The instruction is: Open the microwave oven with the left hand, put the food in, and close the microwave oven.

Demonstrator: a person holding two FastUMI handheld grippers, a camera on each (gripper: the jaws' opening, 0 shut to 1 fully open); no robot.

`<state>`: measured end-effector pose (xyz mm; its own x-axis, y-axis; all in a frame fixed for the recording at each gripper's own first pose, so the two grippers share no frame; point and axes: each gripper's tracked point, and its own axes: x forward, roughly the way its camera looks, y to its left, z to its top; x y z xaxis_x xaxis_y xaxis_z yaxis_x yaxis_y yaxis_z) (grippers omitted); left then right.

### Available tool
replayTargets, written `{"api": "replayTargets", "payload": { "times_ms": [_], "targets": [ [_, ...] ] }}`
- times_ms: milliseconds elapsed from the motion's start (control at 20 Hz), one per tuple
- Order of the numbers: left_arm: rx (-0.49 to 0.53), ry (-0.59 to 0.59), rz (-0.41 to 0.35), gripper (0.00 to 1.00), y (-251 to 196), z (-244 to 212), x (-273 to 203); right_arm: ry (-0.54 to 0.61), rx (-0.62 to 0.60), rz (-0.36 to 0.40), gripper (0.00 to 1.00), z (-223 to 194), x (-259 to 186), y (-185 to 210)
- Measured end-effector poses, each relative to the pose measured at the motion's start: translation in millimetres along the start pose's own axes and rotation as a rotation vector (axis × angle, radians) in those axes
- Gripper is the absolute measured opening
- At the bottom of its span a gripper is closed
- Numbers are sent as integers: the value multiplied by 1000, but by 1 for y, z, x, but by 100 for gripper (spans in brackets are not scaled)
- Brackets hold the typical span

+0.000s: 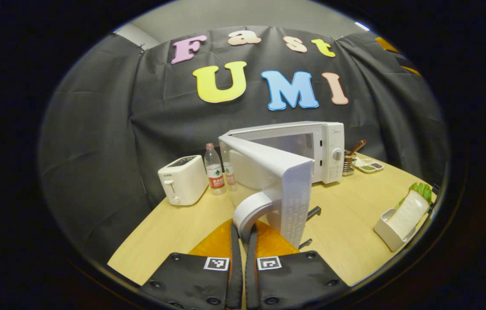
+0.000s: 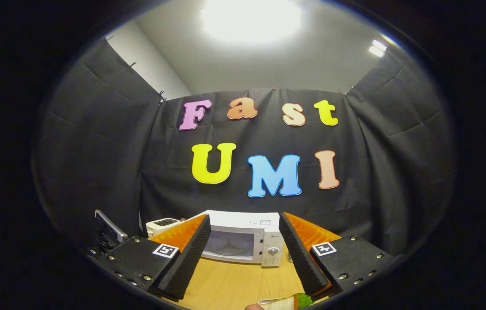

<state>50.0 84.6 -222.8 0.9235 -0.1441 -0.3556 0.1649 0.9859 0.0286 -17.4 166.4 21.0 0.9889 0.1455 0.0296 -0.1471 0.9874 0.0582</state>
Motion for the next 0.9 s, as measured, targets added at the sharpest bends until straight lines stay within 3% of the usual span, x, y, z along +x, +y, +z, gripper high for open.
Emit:
{"api": "replayTargets", "payload": {
  "times_ms": [650, 900],
  "targets": [
    [7, -34, -118, 10, 56, -12, -5, 11, -8, -92, 97, -6, 4, 54],
    [-31, -21, -123, 16, 68, -18, -5, 10, -15, -89, 97, -4, 8, 60]
  ]
}}
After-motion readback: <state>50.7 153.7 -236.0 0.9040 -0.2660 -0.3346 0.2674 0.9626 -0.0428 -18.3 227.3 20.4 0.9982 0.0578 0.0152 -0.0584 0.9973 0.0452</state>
